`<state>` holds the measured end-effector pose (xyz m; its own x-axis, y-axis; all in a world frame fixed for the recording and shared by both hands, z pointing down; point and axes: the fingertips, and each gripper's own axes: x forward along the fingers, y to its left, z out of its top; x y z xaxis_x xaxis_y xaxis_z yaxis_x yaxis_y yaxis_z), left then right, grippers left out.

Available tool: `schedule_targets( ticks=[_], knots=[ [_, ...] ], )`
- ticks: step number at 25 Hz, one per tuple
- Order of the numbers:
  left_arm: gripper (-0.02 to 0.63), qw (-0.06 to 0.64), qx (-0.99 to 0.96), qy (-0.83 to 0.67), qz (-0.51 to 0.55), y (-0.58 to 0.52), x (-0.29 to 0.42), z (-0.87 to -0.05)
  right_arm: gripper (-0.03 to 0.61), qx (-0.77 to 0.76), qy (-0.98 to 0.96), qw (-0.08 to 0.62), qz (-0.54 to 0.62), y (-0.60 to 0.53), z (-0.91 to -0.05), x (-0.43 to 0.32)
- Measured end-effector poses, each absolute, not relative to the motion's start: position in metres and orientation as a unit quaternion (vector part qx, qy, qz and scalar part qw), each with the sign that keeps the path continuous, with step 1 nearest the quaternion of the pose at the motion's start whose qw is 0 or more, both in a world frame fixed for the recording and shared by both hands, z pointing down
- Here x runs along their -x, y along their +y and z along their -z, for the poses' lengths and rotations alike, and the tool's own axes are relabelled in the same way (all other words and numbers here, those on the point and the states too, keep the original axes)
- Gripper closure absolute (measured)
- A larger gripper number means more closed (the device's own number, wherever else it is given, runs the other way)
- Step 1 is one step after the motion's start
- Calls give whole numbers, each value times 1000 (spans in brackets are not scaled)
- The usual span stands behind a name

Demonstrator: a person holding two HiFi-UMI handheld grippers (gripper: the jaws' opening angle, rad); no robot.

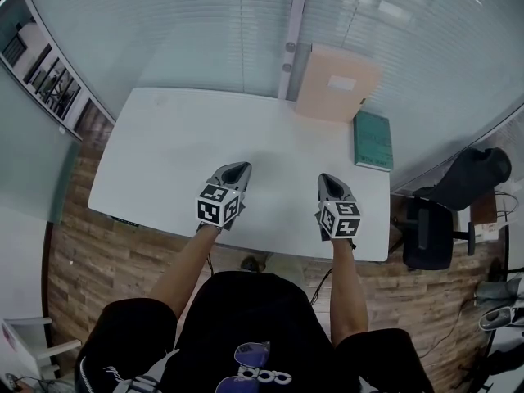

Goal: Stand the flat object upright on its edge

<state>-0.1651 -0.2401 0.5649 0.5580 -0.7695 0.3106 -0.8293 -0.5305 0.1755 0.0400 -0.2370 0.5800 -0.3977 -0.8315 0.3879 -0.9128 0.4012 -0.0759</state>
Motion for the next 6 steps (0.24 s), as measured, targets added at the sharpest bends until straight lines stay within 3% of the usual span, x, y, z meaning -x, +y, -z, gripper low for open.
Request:
schedule_targets(
  ticks=[6],
  knots=[
    [592, 153, -873, -454, -98, -237, 162, -564, 555, -528, -826, 144, -138, -236, -579, -41]
  ],
)
